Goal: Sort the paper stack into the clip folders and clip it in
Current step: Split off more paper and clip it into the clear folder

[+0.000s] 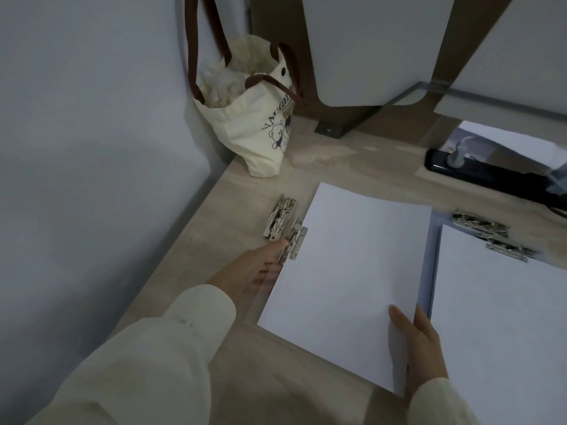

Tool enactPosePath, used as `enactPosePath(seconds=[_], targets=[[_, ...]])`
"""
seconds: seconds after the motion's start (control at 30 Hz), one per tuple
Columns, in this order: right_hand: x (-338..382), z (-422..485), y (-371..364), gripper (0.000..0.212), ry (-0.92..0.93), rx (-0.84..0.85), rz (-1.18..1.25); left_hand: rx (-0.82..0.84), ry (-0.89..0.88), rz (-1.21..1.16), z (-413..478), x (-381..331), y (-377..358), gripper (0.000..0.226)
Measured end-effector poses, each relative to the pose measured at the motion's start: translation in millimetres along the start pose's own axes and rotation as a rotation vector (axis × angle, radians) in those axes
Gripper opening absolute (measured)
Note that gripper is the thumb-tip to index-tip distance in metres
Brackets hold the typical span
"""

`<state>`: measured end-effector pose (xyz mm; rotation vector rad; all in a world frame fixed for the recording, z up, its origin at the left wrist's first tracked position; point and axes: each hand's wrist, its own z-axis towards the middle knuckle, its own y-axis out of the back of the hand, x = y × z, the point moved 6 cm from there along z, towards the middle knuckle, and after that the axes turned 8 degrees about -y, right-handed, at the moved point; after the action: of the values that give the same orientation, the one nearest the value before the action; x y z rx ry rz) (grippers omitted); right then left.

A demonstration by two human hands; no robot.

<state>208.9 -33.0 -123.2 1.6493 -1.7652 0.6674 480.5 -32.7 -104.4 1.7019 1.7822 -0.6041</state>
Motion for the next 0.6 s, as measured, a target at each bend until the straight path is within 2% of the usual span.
enactPosePath(seconds=[0.1, 0.27, 0.37, 0.5, 0.6], targets=[[-1.1, -0.1, -0.6, 0.016, -0.010, -0.014, 0.001, -0.054, -0.083, -0.075, -0.6, 1.8, -2.3, 0.032], [0.1, -0.3, -0.4, 0.020, -0.012, -0.025, -0.029, -0.135, -0.191, -0.081, -4.0, 6.5, -3.8, 0.025], [1.3, -1.1, -1.2, 0.024, -0.014, -0.025, -0.032, -0.171, -0.243, -0.013, 0.3, 7.0, -4.0, 0.012], [-1.0, -0.6, -1.1, 0.021, -0.021, -0.044, -0.035, -0.237, -0.288, 0.056, 5.5, 5.8, -1.0, 0.017], [-2.8, 0.4, -0.7, 0.019, -0.024, -0.055, -0.048, -0.208, -0.302, 0.048, 6.4, 5.4, -1.9, 0.023]])
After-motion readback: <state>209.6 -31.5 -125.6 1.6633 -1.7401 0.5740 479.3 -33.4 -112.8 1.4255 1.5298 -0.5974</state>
